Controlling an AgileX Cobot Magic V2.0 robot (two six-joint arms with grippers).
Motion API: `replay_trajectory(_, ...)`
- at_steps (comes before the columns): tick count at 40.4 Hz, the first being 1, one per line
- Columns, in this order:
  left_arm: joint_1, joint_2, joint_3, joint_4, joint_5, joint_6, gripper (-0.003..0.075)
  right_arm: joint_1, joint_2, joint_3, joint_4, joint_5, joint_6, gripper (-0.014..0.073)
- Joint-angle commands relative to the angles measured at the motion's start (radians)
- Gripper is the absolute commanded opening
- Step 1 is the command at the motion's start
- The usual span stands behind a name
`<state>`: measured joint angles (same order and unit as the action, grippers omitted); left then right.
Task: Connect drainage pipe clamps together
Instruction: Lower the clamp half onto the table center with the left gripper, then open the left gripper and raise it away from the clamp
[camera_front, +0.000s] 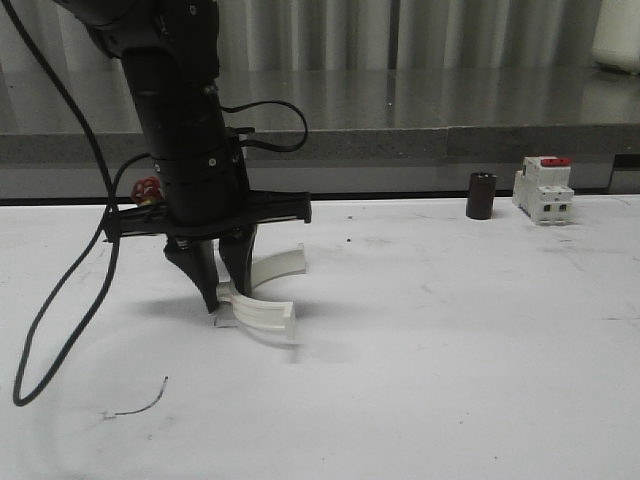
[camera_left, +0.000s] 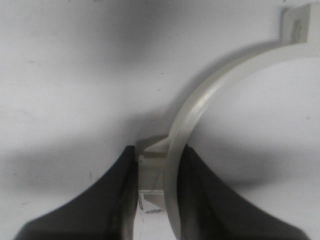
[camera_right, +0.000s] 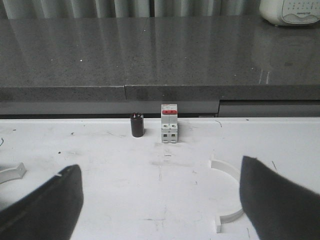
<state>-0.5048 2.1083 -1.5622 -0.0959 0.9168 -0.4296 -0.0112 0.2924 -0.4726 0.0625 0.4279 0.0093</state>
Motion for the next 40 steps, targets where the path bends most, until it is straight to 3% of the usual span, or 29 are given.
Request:
replay_trajectory(1, -0.003, -0.057, -0.028, -0.005, -0.017, -0.015, 0.012, -0.004, 0.016, -0.036, 0.003, -0.077, -0.009, 0.0653)
replay_trajectory(24, -0.003, -0.069, -0.042, -0.012, 0.004, 0.022, 0.0398, -0.004, 0.016, -0.036, 0.003, -0.077, -0.009, 0.0653)
replay_trajectory(34, -0.003, -0.185, -0.103, 0.025, 0.029, 0.118, 0.04, -0.004, 0.016, -0.036, 0.003, -0.077, -0.009, 0.0653)
replay_trajectory(40, -0.003, -0.286, -0.103, 0.14, 0.06, 0.133, 0.0395, -0.004, 0.016, -0.036, 0.003, -0.077, -0.009, 0.0653)
